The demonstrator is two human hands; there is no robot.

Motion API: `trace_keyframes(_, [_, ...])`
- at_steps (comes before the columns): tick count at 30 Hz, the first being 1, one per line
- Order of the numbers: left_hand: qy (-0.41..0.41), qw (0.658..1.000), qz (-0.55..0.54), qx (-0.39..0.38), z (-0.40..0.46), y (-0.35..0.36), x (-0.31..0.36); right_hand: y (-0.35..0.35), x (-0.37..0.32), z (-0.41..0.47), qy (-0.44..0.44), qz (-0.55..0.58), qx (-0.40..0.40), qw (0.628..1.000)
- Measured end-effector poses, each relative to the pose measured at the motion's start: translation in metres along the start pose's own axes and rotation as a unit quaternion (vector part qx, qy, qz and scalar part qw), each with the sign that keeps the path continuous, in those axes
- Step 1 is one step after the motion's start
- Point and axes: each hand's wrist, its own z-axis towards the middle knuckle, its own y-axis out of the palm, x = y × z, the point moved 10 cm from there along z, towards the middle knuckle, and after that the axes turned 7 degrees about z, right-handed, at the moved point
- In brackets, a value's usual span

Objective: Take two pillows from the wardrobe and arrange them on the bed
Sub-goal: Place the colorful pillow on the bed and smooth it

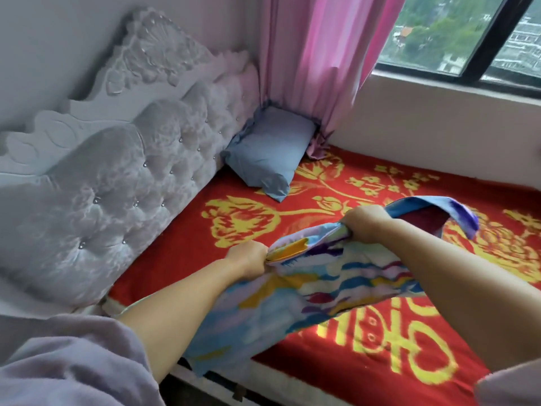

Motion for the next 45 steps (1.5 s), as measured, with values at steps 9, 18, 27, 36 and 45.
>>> trace_keyframes(9, [-0.058,0.995,-0.028,-0.083,0.112,0.045,-0.081,0.038,-0.021,0.161,-0.051,0.016,-0.11,0.993])
trace_keyframes(18, [-0.082,0.994,-0.041,-0.061,0.218,0.079,-0.179,0.068,-0.044,0.283,-0.002,0.104,0.081,0.991])
trace_keyframes(27, [-0.042,0.987,-0.068,-0.138,0.284,0.165,-0.284,0.206,-0.133,0.307,0.2,0.435,0.039,0.877])
trace_keyframes(36, [-0.104,0.964,-0.151,-0.193,0.337,0.245,-0.316,0.385,-0.158,0.144,0.645,0.578,0.031,0.498])
trace_keyframes(45, [-0.089,0.956,-0.279,-0.01,0.321,0.166,-0.286,0.377,-0.14,0.162,0.587,0.722,0.207,0.302])
